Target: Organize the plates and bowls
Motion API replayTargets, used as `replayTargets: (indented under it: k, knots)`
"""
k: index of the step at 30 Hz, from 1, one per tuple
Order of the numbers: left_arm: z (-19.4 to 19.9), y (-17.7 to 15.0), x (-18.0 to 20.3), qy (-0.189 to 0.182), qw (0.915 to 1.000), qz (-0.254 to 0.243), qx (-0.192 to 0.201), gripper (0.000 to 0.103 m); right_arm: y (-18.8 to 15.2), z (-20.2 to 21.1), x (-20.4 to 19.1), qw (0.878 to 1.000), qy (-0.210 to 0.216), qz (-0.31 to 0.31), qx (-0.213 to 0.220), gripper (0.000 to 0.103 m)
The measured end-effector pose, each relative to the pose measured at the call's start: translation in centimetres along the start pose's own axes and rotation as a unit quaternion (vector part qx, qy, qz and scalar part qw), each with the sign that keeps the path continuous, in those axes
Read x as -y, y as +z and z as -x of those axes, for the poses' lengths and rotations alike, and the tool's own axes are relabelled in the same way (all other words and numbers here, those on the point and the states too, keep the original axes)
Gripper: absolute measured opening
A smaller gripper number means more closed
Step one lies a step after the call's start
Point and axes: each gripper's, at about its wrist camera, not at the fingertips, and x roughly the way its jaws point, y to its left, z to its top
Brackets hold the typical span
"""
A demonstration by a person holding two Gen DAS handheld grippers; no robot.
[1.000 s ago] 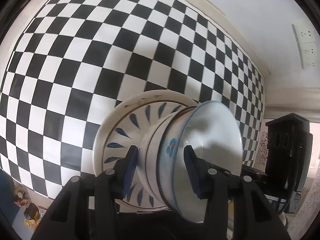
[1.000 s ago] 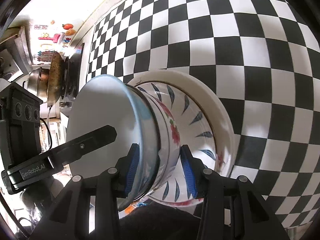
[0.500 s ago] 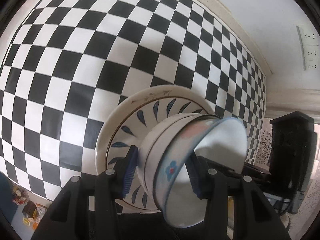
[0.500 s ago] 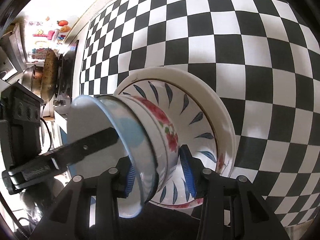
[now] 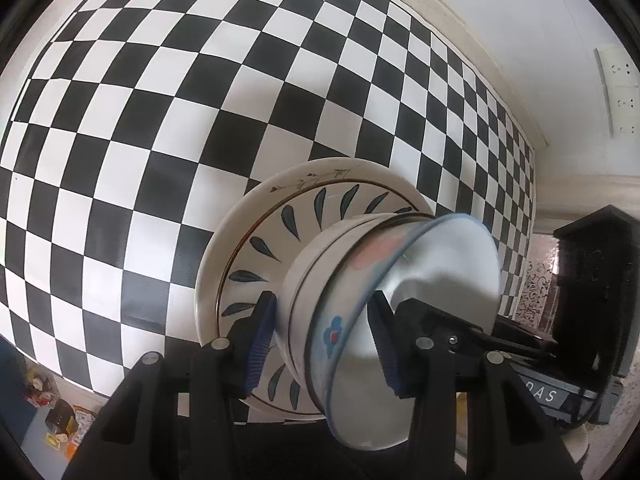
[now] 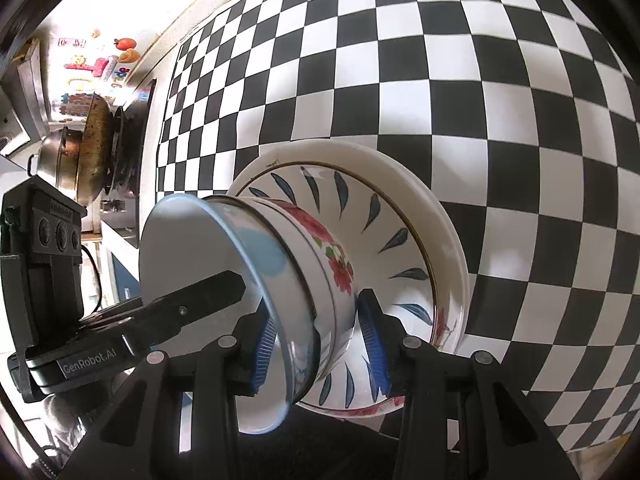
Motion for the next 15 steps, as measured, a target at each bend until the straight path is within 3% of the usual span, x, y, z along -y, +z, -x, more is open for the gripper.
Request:
replayTargets:
  k: [2,9,15]
  knots:
    - [0.2,-0.2,0.2,0.008,1.0,-0.002,0.004,0.043,-0.2,0.2,-0.4,1.0,-0.009,0.002,0.007,0.043]
    - [3.9,-1.3,1.1,0.115,0.9898,-0.035,0.077,0.047,-1.3,2.3,-2.0,0.997,-0.067,0.019,0.045,0.043]
    - [6.2,-2.8,1.9,0.151,0.98,-0.061,0.115,0.047,-3.1,5.4,-4.3,0.987,-0.124,0.042,0.097,0.043]
